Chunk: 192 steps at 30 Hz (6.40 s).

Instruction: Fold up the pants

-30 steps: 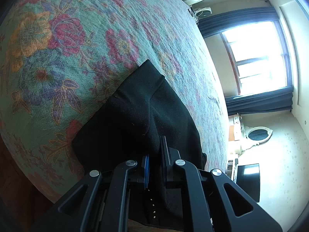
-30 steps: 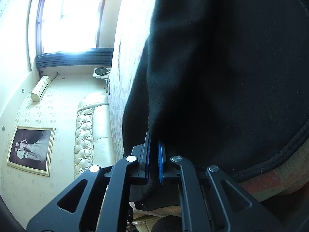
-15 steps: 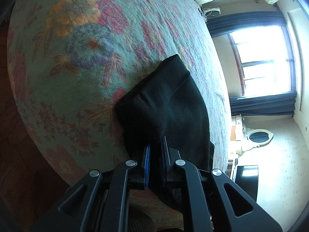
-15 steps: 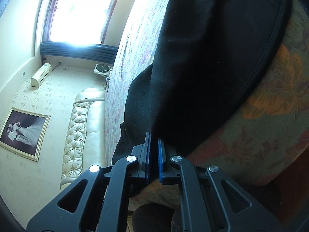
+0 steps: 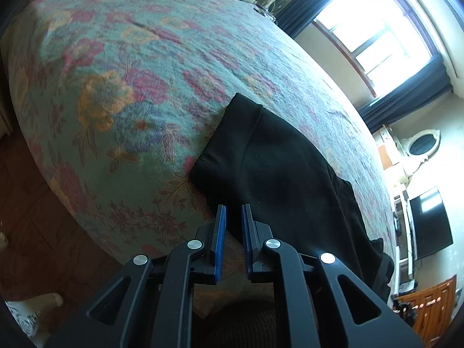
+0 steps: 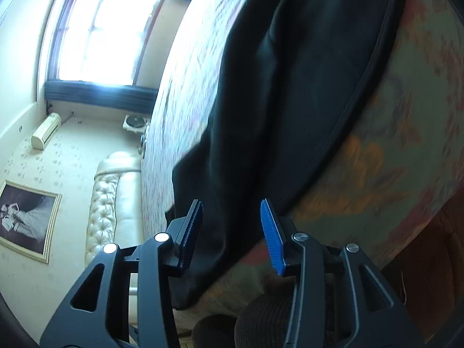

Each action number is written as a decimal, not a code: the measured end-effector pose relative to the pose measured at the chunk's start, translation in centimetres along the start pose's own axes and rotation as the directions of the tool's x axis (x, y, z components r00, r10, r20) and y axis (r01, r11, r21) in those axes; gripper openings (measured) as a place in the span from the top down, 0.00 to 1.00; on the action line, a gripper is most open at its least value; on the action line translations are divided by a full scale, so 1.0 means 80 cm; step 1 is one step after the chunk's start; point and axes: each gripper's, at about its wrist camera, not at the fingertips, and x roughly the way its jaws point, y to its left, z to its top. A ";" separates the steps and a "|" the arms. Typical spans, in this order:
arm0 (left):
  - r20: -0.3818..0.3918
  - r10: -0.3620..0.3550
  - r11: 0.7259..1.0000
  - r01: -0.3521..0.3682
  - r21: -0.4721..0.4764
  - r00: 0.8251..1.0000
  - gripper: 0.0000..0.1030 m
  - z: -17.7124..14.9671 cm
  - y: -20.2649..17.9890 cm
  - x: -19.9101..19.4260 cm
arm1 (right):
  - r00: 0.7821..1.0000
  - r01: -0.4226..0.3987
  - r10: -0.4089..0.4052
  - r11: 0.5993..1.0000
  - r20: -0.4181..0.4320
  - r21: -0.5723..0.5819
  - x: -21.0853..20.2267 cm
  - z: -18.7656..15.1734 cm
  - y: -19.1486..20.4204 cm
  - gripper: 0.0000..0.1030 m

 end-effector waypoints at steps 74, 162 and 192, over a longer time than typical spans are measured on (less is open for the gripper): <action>-0.392 -0.501 0.865 0.450 -0.221 0.772 0.26 -0.298 -0.453 0.222 | 0.942 -0.232 0.207 0.970 0.266 0.069 -0.056 0.344 -0.004 0.93; -0.190 -0.305 0.869 0.354 0.346 0.933 0.18 -0.133 -0.364 0.100 | 0.994 -0.009 -0.004 0.993 -0.108 -0.120 -0.063 0.370 -0.136 0.27; -0.115 -0.157 0.987 0.151 -0.060 0.981 0.18 0.090 0.043 0.083 | 0.941 -0.173 0.147 0.983 -0.306 -0.059 -0.049 0.335 -0.139 0.39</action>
